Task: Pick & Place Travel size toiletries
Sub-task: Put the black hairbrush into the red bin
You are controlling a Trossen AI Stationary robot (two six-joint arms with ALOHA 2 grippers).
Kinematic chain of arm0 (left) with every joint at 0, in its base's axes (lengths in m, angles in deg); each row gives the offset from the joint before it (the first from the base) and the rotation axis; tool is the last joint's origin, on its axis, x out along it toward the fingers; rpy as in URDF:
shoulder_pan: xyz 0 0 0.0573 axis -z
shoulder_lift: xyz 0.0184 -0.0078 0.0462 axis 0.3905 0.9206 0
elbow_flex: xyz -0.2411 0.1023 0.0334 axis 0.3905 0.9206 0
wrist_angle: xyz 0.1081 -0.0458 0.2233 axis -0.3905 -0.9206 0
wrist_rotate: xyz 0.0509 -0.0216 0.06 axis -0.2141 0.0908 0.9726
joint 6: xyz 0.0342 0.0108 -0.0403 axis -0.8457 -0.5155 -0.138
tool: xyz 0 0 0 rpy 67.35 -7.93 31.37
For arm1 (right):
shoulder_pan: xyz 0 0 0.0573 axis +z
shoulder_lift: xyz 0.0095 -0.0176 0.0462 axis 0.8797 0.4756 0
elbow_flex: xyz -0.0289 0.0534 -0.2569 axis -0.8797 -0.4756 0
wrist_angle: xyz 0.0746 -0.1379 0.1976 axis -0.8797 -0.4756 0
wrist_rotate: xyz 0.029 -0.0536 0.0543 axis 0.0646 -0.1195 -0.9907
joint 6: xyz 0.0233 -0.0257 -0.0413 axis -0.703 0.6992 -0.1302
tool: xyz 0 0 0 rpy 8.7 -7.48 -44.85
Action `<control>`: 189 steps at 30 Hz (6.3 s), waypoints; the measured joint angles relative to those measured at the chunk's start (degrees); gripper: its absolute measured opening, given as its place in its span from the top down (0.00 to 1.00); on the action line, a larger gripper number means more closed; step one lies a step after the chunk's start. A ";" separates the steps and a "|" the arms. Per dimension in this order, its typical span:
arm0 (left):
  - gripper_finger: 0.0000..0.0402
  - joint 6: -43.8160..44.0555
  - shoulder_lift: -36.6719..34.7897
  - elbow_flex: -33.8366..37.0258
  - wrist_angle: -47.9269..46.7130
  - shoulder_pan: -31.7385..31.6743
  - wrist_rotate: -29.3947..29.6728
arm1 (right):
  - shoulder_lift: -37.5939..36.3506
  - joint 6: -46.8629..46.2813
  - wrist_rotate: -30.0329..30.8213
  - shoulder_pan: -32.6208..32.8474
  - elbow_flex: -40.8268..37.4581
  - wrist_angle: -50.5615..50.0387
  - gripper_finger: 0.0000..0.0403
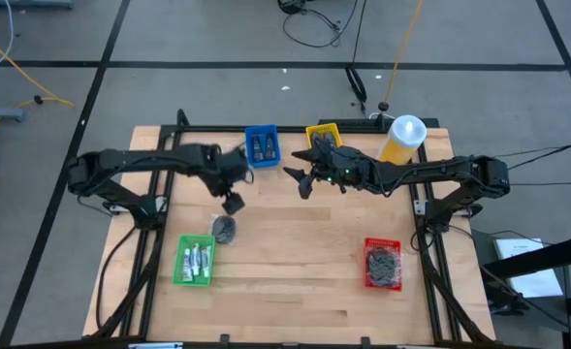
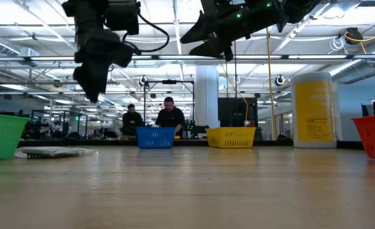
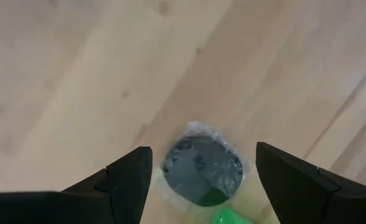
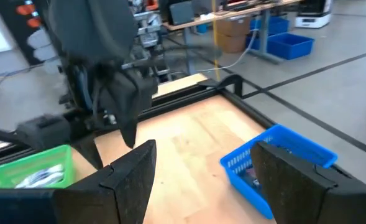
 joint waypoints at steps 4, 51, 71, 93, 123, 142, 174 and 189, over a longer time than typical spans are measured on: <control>0.30 2.80 0.00 5.87 5.34 3.26 -0.17 | 0.00 -0.02 -2.80 0.02 0.00 -0.12 0.37; 1.00 -5.17 11.42 11.55 20.61 8.14 5.93 | 0.00 -0.02 -2.81 1.01 0.00 0.18 0.37; 1.00 1.39 4.09 1.01 40.11 8.71 13.50 | -5.64 -27.79 -7.32 7.40 -0.02 -18.03 0.37; 1.00 -11.12 4.07 0.92 59.70 10.11 19.50 | -4.35 -44.85 -9.99 6.23 -0.11 -15.39 0.37; 1.00 -21.32 4.05 0.92 64.22 9.75 14.78 | -2.51 -43.14 -10.30 5.97 -0.04 -12.48 0.95; 0.73 -16.45 3.96 0.92 64.21 10.66 13.91 | -8.00 -41.26 -11.99 6.47 -0.05 -33.48 0.95; 0.68 -7.48 -43.31 17.04 33.03 23.92 19.46 | -41.37 -94.49 -1.24 47.28 -20.93 -49.38 0.95; 0.99 -5.60 -61.20 22.71 23.78 29.32 17.95 | -44.63 -112.15 -4.18 53.93 -22.27 -60.45 0.90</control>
